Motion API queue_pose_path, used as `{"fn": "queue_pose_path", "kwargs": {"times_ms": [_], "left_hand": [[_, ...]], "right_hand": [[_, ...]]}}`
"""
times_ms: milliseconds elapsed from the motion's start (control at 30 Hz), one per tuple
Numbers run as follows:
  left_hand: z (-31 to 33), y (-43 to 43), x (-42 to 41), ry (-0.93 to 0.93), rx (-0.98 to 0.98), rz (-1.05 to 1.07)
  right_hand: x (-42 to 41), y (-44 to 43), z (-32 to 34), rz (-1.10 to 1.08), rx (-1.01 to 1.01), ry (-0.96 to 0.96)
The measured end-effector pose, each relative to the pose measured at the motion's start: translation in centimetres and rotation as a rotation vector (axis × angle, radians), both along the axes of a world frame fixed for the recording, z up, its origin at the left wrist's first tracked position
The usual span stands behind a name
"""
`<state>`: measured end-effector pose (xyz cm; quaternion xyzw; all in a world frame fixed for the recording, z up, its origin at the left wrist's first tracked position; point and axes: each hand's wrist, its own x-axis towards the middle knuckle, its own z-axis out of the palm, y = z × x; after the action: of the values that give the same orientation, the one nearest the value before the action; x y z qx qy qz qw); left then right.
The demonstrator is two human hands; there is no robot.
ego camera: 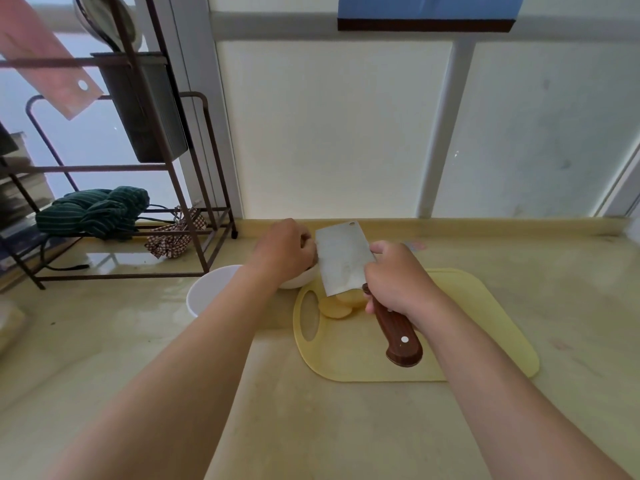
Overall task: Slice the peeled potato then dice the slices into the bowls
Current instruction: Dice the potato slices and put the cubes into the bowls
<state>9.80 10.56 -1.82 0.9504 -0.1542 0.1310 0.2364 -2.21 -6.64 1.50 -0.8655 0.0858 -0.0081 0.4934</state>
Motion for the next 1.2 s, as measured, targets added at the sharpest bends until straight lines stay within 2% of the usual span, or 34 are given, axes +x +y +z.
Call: {"fn": "queue_pose_path", "kwargs": {"times_ms": [267, 433, 567, 733, 933, 1067, 1133, 1200], "left_hand": [[-0.1, -0.2, -0.1, -0.012, 0.061, -0.025], [1.2, -0.1, -0.9, 0.161, -0.428, -0.064], [1.8, -0.2, -0.9, 0.190, -0.662, -0.080], [2.0, -0.2, -0.7, 0.241, -0.847, 0.020], [3.0, 0.5, -1.2, 0.348, -0.934, 0.076], [3.6, 0.2, -1.8, 0.327, -0.967, 0.118], [3.8, -0.4, -2.3, 0.275, -0.926, 0.143], [3.6, -0.9, -2.9, 0.114, -0.743, 0.141]], "right_hand": [[-1.2, -1.9, 0.3, -0.032, -0.013, -0.027], [-2.1, -3.7, 0.3, -0.054, 0.005, -0.056], [-2.6, -5.6, 0.0, -0.086, 0.012, -0.058], [-3.7, -7.4, 0.0, -0.107, 0.049, -0.071], [-4.9, -9.2, -0.3, -0.131, 0.097, -0.083], [-5.1, -10.5, -0.7, -0.148, 0.120, -0.086], [-5.4, -11.2, -0.8, -0.161, 0.122, -0.088], [-5.8, -11.8, -1.1, -0.163, 0.109, -0.086]]}}
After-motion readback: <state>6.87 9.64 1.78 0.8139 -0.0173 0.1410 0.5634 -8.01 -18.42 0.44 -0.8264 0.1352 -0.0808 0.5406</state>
